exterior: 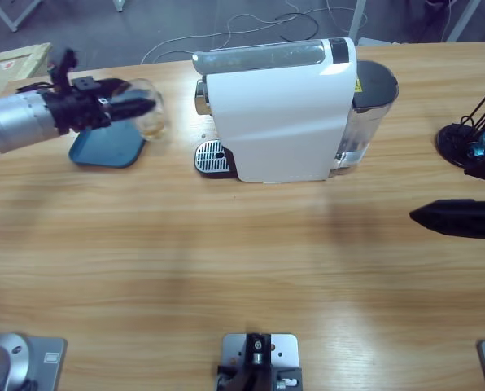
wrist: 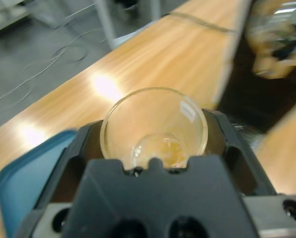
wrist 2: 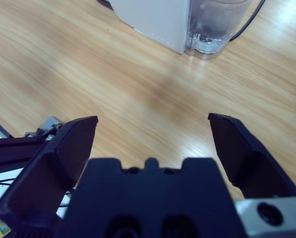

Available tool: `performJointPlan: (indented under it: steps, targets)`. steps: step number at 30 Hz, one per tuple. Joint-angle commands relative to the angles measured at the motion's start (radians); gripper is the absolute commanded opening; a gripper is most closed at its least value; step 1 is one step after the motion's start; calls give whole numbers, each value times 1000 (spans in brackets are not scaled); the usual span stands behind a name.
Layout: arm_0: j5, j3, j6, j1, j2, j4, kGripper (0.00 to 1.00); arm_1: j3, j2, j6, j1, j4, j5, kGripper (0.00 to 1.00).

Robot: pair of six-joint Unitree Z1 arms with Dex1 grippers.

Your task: Pour coffee

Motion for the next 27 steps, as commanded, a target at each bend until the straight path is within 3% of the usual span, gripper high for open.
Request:
performJointPlan:
  steps: [1,9,27]
  targets:
    - [358,-2,-123,80,67,7,0,10,31,10,9,-3,-9,1000]
    - [457,-23,-134,116,162,7,0,2,58,10,9,-6,-3,1000]
    - [401,-77,-155,93,231,21,0,5,56,10,9,-3,-3,1000]
